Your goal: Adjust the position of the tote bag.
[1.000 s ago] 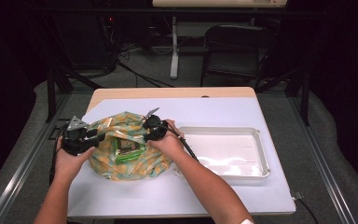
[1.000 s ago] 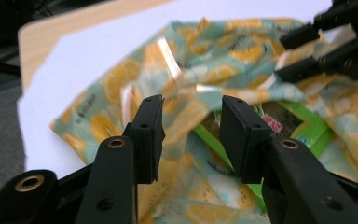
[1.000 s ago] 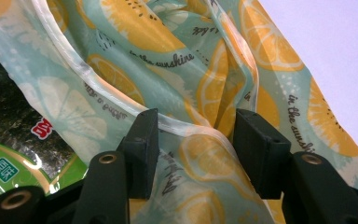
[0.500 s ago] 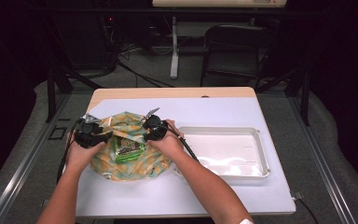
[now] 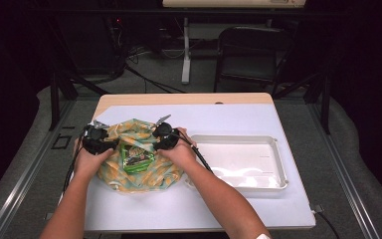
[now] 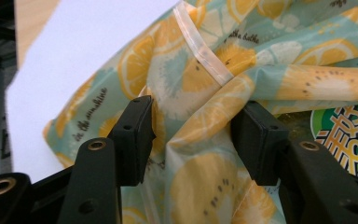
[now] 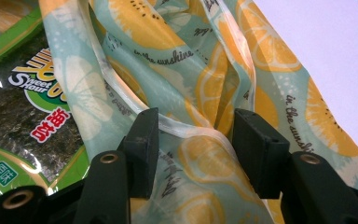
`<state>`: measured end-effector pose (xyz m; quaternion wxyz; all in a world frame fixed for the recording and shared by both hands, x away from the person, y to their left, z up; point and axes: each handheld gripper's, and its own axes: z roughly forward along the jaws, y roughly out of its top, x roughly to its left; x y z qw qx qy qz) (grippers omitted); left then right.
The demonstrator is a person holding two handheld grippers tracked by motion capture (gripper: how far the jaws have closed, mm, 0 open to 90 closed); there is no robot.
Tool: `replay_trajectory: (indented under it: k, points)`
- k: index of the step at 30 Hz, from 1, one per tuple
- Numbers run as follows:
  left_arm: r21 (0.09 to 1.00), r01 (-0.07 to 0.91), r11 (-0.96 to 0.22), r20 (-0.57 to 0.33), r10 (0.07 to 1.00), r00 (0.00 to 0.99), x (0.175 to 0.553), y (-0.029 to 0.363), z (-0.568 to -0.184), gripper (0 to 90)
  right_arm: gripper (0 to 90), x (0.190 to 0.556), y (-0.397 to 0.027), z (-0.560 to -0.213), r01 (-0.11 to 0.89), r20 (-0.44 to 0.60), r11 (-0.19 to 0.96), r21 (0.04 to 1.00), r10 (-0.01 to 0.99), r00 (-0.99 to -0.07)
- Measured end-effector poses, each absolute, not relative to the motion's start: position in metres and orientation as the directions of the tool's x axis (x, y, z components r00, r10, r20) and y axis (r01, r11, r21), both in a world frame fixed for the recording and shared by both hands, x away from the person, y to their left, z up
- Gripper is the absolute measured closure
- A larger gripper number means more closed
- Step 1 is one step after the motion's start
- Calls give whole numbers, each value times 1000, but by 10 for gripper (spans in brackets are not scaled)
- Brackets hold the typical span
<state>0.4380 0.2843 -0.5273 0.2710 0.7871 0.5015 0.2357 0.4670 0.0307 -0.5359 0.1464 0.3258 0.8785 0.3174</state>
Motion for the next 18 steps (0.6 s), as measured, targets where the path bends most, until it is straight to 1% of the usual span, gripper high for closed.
replay_trajectory:
  k: [2,5,6,7,8,9,13,14,18]
  points:
    - [650,674,-350,88,916,391,441,284,-533,506,510,467,30,-536,481,-46,581,657,667,-743]
    - [634,684,-361,72,908,413,442,284,-535,602,511,467,29,-536,483,-46,587,649,664,-746]
    - [640,677,-363,80,908,411,443,283,-537,602,510,467,29,-536,483,-46,587,649,664,-746]
    - [638,679,-364,79,908,412,443,283,-537,633,510,466,29,-536,484,-42,577,658,670,-742]
    - [634,680,-370,79,905,419,443,284,-537,711,510,466,29,-536,482,-37,576,660,666,-745]
    - [636,677,-370,81,905,418,443,284,-537,711,510,466,29,-536,482,-37,576,660,666,-745]
    - [629,677,-382,85,900,428,443,284,-538,827,510,466,27,-535,483,-31,573,663,665,-747]
    - [634,671,-384,86,898,432,443,283,-537,878,509,465,27,-534,480,-30,572,665,664,-748]
    - [646,670,-367,71,902,425,442,284,-533,899,508,464,25,-530,474,-32,568,673,662,-748]
